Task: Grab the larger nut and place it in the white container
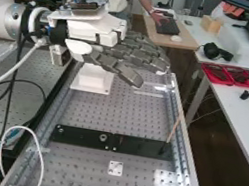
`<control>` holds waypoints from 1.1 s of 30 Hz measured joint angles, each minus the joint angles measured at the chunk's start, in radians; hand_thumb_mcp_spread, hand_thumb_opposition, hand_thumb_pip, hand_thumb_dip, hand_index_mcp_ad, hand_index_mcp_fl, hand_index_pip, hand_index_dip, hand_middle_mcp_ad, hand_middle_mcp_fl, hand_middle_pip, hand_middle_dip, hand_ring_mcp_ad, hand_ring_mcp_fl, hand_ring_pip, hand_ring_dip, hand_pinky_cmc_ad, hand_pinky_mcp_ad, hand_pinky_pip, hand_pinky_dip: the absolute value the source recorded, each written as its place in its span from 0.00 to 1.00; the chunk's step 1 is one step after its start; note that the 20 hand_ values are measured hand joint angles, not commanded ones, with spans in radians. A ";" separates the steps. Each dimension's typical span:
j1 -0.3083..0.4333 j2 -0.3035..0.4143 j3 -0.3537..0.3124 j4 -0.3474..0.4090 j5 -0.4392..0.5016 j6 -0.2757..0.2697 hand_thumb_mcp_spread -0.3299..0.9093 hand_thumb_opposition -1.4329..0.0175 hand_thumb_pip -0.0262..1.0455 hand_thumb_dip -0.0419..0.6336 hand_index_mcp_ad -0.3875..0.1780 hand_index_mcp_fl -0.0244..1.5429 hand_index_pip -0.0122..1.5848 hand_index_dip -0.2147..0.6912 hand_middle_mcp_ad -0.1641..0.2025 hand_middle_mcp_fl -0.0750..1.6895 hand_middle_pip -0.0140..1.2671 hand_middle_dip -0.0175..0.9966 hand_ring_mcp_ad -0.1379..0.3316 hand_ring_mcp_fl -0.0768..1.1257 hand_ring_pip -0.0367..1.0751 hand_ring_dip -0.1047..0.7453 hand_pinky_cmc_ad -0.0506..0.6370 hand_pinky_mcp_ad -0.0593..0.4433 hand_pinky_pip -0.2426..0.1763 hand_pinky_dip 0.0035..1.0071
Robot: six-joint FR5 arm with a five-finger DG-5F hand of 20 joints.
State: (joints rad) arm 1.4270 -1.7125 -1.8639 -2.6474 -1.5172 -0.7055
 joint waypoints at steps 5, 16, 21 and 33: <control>-0.001 0.010 0.001 -0.003 -0.017 -0.015 0.46 0.46 0.64 0.34 0.48 0.02 0.38 0.25 0.54 0.10 0.11 0.27 0.63 0.06 0.11 0.24 0.55 0.65 0.39 0.51; -0.009 0.032 0.003 -0.023 -0.052 -0.035 0.45 0.46 0.64 0.34 0.48 0.02 0.37 0.25 0.54 0.10 0.11 0.27 0.63 0.06 0.11 0.24 0.55 0.65 0.39 0.51; -0.016 0.041 0.009 -0.048 -0.071 -0.040 0.45 0.46 0.64 0.34 0.48 0.02 0.37 0.25 0.54 0.10 0.11 0.27 0.64 0.06 0.11 0.24 0.55 0.65 0.40 0.51; -0.021 0.056 0.007 -0.074 -0.094 -0.041 0.45 0.46 0.64 0.34 0.50 0.03 0.31 0.25 0.55 0.11 0.11 0.27 0.63 0.06 0.11 0.24 0.55 0.65 0.40 0.51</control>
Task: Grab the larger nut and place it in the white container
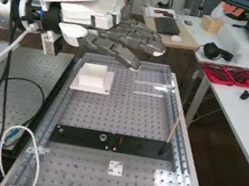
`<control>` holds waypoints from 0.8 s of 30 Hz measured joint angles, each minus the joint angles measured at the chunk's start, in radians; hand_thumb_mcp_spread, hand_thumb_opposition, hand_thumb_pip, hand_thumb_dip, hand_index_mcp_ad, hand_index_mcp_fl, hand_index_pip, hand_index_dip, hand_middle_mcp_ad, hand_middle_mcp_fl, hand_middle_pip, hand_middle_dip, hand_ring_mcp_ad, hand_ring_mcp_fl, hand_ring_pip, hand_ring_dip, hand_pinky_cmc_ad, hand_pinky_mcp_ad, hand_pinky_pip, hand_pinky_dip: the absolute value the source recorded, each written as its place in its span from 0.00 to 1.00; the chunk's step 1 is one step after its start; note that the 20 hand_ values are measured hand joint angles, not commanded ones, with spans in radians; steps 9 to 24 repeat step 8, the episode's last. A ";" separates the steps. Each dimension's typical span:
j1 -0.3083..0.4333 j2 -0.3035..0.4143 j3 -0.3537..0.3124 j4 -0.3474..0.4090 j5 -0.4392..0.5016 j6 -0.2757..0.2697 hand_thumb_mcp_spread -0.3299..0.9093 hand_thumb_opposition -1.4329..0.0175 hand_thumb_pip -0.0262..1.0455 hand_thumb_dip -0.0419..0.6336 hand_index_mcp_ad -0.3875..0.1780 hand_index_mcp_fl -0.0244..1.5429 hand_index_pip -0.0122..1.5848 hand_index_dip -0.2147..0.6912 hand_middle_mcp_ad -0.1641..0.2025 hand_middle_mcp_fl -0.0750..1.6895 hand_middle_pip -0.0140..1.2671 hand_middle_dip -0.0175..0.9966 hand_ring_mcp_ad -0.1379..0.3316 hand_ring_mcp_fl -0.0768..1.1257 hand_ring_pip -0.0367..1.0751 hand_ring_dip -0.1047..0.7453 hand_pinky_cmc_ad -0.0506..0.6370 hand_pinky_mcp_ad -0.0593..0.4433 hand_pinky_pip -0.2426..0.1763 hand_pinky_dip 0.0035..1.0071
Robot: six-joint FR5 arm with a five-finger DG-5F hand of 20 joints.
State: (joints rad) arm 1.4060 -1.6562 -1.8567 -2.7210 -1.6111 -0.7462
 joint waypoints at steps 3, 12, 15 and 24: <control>-0.001 0.003 0.000 -0.006 -0.006 0.000 0.45 0.46 0.63 0.34 0.50 0.03 0.31 0.25 0.55 0.11 0.11 0.27 0.63 0.06 0.11 0.24 0.55 0.65 0.40 0.51; -0.001 0.009 0.000 -0.013 -0.013 -0.004 0.45 0.46 0.64 0.34 0.50 0.03 0.31 0.25 0.55 0.11 0.11 0.27 0.64 0.06 0.11 0.24 0.55 0.64 0.40 0.51; -0.001 0.009 0.000 -0.013 -0.013 -0.004 0.45 0.46 0.64 0.34 0.50 0.03 0.31 0.25 0.55 0.11 0.11 0.27 0.64 0.06 0.11 0.24 0.55 0.64 0.40 0.51; -0.001 0.009 0.000 -0.013 -0.013 -0.004 0.45 0.46 0.64 0.34 0.50 0.03 0.31 0.25 0.55 0.11 0.11 0.27 0.64 0.06 0.11 0.24 0.55 0.64 0.40 0.51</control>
